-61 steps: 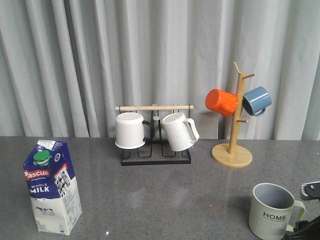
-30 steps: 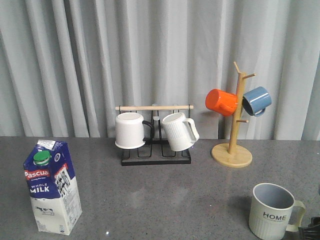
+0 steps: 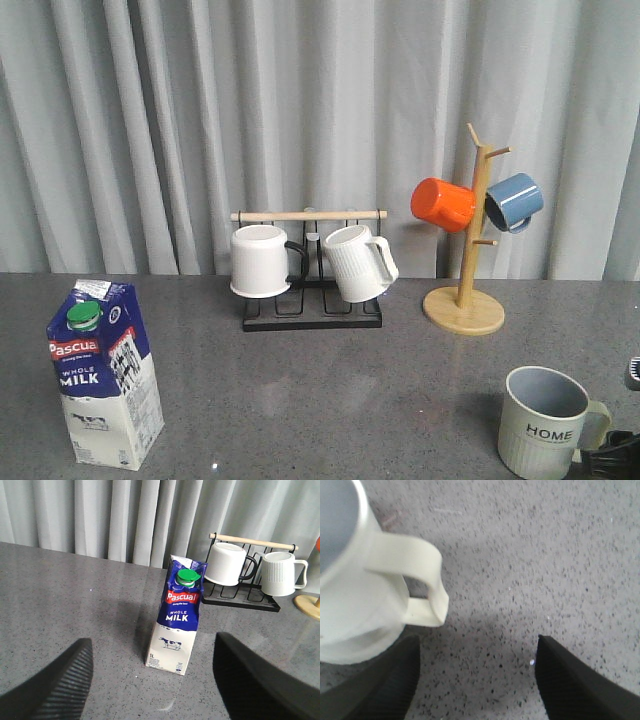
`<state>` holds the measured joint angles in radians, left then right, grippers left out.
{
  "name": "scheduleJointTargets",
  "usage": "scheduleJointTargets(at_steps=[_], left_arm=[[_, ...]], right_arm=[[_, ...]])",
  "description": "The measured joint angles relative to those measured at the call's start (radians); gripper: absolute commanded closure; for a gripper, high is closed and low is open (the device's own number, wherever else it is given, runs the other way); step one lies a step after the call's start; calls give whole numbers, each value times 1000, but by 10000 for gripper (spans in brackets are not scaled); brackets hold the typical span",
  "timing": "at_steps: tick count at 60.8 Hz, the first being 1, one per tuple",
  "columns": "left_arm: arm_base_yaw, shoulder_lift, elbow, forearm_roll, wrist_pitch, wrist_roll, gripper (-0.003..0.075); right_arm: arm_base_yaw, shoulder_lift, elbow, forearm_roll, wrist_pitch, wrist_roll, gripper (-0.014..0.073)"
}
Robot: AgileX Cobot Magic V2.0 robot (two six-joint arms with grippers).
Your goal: Place milk next to cup
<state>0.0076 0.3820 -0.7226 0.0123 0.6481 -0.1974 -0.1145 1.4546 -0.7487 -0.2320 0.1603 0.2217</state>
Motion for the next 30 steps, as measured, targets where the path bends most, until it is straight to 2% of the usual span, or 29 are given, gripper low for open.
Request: scheduleJointTargets(at_steps=[30], left_arm=[[0,0,0,0,0,0,221]], right_arm=[[0,41,-1,-18,-86,-3,120]])
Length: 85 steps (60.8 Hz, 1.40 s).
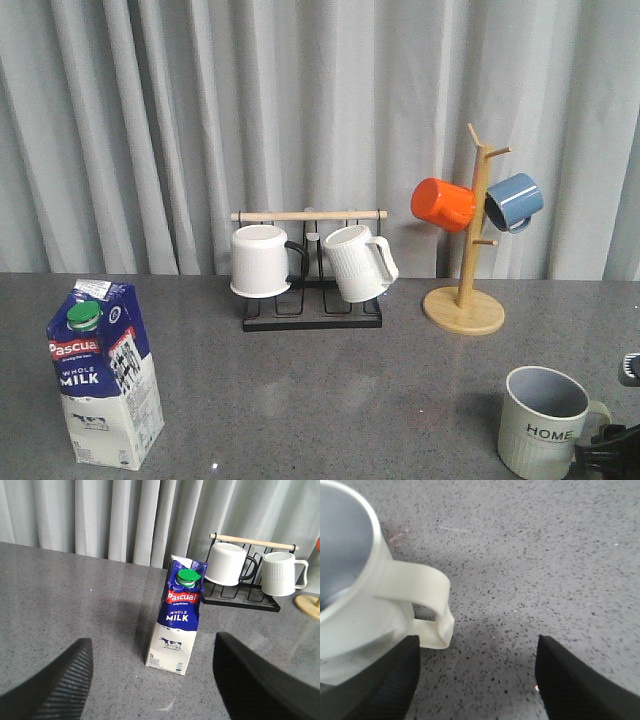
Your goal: Place milk next to cup
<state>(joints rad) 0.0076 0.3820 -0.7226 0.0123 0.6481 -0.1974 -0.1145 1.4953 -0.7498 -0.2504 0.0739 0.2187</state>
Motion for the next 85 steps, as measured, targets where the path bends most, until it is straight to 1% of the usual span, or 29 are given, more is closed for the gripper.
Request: scheduleJointTargets(at_steps=[9,16,20,23,26,30,41,55,65,75,79,85], left_arm=[[0,0,0,0,0,0,221],[0,0,0,0,0,0,221],[0,0,0,0,0,0,221],[0,0,0,0,0,0,221],[0,0,0,0,0,0,221],[0,0,0,0,1,0,221],[0,0,0,0,10,0,221],[0,0,0,0,12,0,221],[0,0,0,0,18,0,221],[0,0,0,0,19,0,221],[0,0,0,0,19,0,221],[0,0,0,0,19,0,221]], right_arm=[[0,69,-8,-8,-66,-20,120],[0,146,-54,-8,-110,-54,125],[0,187,-95,-8,-126,-73,141],[0,221,-128,-8,-133,-91,169],[0,241,-157,-8,-135,-103,217],[0,262,-184,-8,-138,-111,304],[0,273,-199,-39,-172,-123,612],[0,269,-200,-49,-182,-116,602],[39,170,-199,-53,-150,-79,600],[186,48,-199,-53,-114,-67,599],[257,39,-199,-49,-101,-65,599],[335,65,-199,-26,-97,-64,599]])
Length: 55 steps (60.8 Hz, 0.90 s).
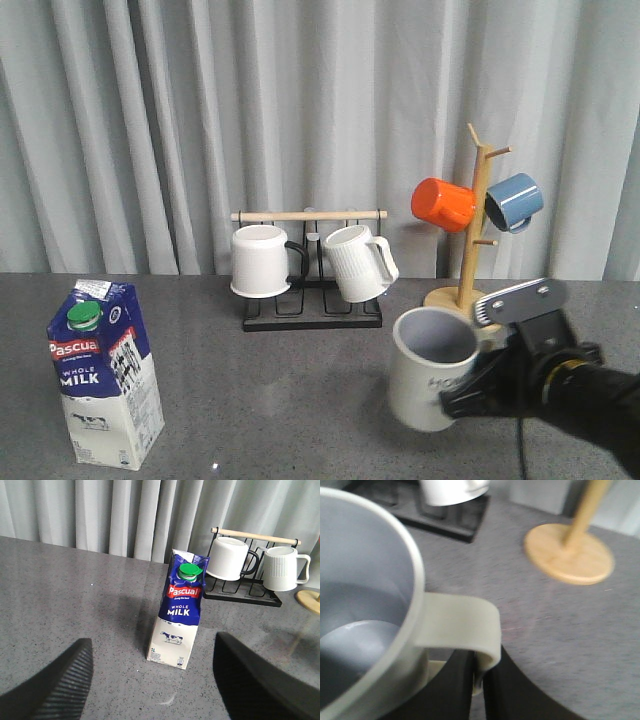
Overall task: Place milk next to cup
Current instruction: 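Grasp the white HOME mug with the right gripper and slide it toward the table center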
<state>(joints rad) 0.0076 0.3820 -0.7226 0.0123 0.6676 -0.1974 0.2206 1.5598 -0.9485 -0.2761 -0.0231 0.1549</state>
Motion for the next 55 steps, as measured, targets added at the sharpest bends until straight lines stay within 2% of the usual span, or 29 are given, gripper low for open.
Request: scheduleJointTargets(at_steps=[10,23,46,55], left_arm=[[0,0,0,0,0,0,221],[0,0,0,0,0,0,221],[0,0,0,0,0,0,221],[0,0,0,0,0,0,221]], right_arm=[[60,81,0,21,0,0,589],[63,151,0,35,5,0,541],[63,147,0,53,47,1,271],[63,119,0,67,94,3,217]])
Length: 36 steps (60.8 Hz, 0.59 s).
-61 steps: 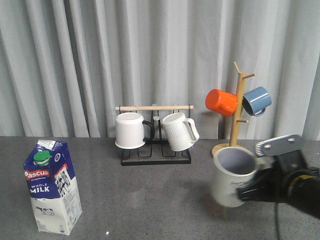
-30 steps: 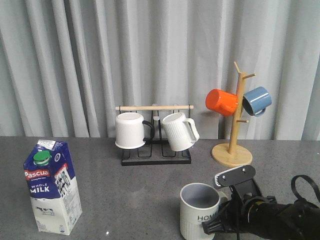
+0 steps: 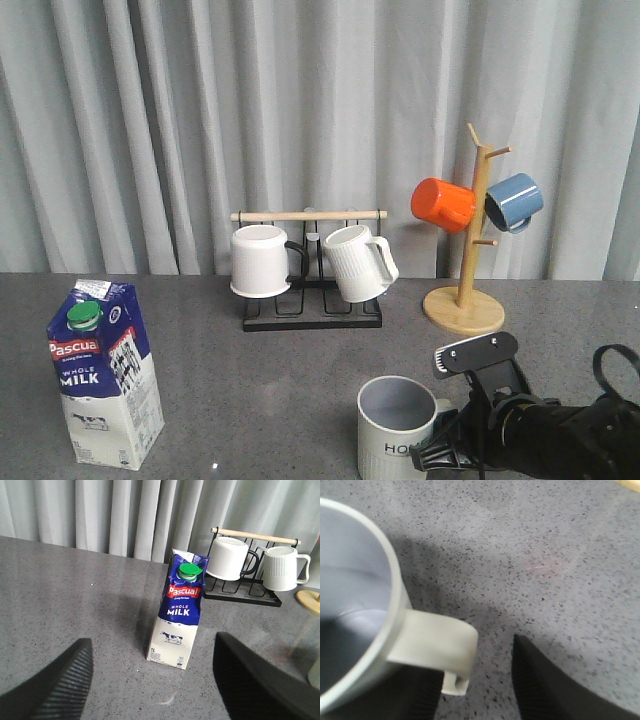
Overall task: Place milk next to cup
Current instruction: 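Grasp the white HOME mug with the right gripper and slide it toward the table center, then open the right gripper and withdraw it from the mug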
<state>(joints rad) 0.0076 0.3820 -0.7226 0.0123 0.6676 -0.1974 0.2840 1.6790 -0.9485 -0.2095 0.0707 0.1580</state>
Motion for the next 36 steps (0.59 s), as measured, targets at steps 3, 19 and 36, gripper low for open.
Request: scheduleJointTargets(at_steps=[3,19,36], left_arm=[[0,0,0,0,0,0,221],[0,0,0,0,0,0,221],[0,0,0,0,0,0,221]], right_arm=[[0,-19,0,3,17,0,207],[0,-140,0,66,183,0,201],[0,-328,0,243,474,-158,236]])
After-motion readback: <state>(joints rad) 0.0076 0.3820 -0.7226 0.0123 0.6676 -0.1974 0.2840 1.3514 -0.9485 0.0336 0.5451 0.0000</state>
